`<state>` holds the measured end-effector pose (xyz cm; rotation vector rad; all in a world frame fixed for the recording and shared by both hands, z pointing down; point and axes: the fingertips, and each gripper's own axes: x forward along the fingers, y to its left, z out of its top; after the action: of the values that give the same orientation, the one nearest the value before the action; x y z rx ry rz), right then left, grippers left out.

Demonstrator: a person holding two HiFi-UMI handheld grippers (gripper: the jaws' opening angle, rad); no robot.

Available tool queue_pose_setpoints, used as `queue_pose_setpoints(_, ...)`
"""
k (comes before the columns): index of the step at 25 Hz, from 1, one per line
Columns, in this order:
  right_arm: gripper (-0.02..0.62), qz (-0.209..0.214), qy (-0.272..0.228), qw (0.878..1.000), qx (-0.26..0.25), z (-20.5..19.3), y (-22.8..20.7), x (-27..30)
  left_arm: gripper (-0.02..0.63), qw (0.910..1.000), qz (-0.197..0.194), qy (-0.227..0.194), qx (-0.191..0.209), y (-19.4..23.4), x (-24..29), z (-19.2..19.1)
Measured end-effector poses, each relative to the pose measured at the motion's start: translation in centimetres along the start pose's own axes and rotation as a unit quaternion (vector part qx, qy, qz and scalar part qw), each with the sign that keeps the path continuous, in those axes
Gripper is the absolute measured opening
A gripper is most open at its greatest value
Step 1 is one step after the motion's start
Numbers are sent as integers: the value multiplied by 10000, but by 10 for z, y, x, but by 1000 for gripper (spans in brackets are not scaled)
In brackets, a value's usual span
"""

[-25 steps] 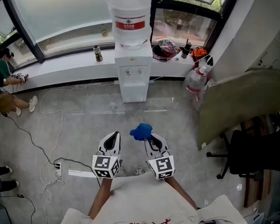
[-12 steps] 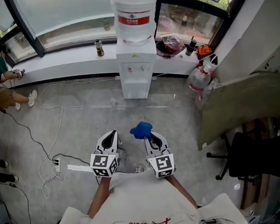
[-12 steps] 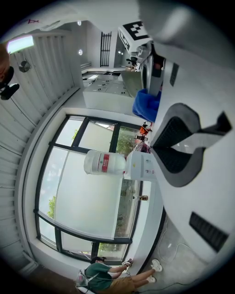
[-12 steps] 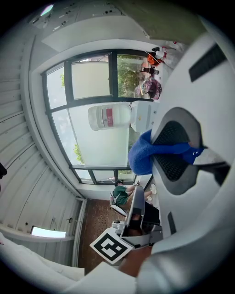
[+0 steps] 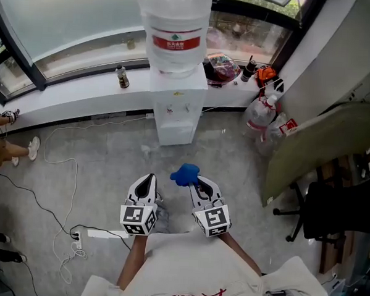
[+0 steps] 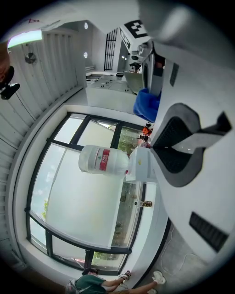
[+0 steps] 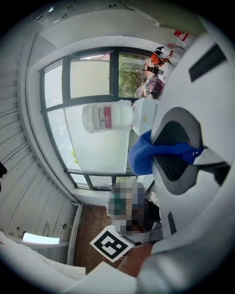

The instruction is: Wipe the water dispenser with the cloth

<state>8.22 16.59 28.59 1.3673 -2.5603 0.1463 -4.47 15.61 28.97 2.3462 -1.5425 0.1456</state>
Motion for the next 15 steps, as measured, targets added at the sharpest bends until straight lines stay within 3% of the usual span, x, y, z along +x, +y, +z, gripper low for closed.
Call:
queue_pose_setpoints(10, 41, -359, 23, 9993, -109, 55, -17, 132, 12, 9995, -298, -14, 34, 105, 75, 65)
queue_pose_setpoints(15, 41, -471, -120, 9986, -201, 78, -27, 182, 12, 9989, -447, 75, 137, 141, 102, 79)
